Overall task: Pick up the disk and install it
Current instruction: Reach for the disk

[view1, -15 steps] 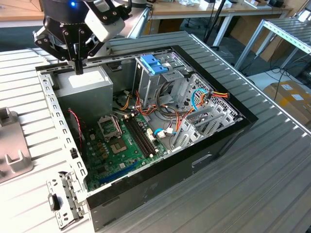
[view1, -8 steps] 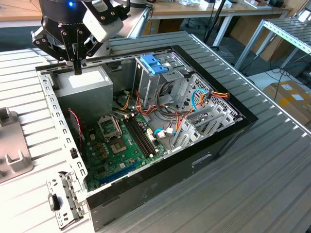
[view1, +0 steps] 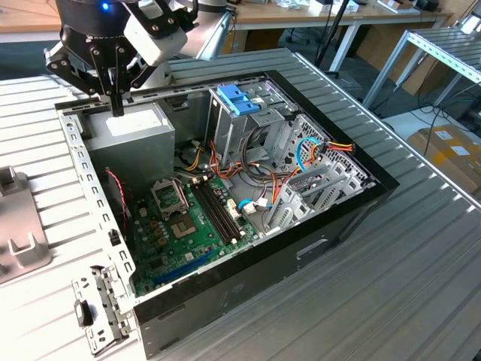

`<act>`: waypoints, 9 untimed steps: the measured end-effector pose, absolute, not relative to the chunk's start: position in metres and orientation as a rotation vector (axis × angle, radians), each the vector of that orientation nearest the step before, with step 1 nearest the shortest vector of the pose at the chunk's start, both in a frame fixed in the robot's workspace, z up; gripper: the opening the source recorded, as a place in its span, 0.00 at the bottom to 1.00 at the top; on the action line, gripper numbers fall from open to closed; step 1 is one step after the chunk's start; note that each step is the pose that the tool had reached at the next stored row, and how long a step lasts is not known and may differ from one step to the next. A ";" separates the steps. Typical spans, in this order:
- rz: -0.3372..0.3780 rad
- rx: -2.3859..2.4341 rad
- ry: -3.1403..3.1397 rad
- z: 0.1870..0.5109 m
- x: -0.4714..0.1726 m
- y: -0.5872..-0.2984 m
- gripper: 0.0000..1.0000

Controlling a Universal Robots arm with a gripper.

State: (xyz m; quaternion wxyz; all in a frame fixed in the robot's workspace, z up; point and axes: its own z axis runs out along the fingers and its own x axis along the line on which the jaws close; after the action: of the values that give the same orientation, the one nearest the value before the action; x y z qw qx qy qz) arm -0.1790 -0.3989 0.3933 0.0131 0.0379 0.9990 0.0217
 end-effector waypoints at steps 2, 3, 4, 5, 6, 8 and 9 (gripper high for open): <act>0.068 0.118 3.112 0.393 -0.180 -0.399 0.11; 0.068 0.118 3.112 0.393 -0.181 -0.399 0.11; 0.068 0.118 3.112 0.393 -0.181 -0.399 0.11; 0.068 0.118 3.112 0.393 -0.182 -0.399 0.11; 0.068 0.118 3.112 0.393 -0.183 -0.399 0.11; 0.068 0.118 3.112 0.393 -0.184 -0.399 0.11; 0.068 0.118 3.112 0.393 -0.184 -0.399 0.11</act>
State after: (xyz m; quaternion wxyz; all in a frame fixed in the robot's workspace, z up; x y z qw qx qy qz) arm -0.1842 -0.3989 0.3933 0.0131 0.0379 0.9990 0.0217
